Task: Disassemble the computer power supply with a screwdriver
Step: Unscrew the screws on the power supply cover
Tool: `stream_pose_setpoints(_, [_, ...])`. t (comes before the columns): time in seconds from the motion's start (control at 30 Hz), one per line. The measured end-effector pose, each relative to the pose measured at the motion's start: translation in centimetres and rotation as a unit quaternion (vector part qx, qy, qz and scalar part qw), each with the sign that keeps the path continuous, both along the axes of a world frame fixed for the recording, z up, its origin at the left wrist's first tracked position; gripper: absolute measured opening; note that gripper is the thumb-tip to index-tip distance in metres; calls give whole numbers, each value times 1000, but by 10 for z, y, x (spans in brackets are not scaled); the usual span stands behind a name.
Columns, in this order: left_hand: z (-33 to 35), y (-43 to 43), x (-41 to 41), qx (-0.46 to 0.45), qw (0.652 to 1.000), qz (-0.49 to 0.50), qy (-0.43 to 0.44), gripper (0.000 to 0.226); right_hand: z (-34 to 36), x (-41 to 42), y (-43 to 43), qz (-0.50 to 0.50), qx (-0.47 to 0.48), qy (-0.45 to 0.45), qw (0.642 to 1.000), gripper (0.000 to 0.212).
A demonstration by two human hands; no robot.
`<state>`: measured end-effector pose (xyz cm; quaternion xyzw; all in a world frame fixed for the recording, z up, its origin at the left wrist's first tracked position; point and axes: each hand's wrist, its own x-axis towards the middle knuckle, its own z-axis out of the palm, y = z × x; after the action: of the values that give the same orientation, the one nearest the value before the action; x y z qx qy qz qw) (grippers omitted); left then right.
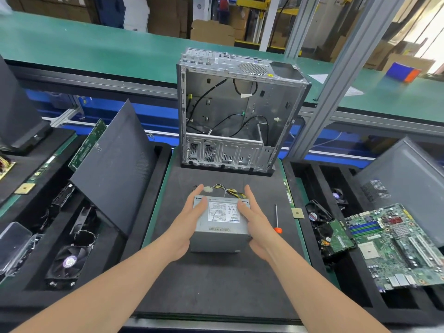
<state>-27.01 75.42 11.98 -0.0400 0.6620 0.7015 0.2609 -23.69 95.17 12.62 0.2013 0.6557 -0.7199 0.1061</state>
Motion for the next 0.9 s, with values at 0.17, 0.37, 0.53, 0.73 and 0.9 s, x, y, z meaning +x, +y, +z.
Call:
stream_pose_setpoints(0.17, [6,1,-6,-32,999,-17,-6,33,5,2,-6,-11,5,6,1000,58])
stream_pose_setpoints(0.37, [10,2,-6,-63,998,-11,0,26,-8,21,-6,-200,-32,32,979,47])
stream_pose_setpoints(0.53, [10,5,-8,-73,997,10,-21,17,-18,35,0,-305,-33,-74,949,58])
stream_pose_setpoints(0.73, [15,8,-8,-78,993,28,-81,34,-23,49,0,-218,-25,-79,972,62])
stream_pose_setpoints(0.9, [18,11,-5,-79,990,49,-105,37,-27,52,-15,-147,1,-110,983,28])
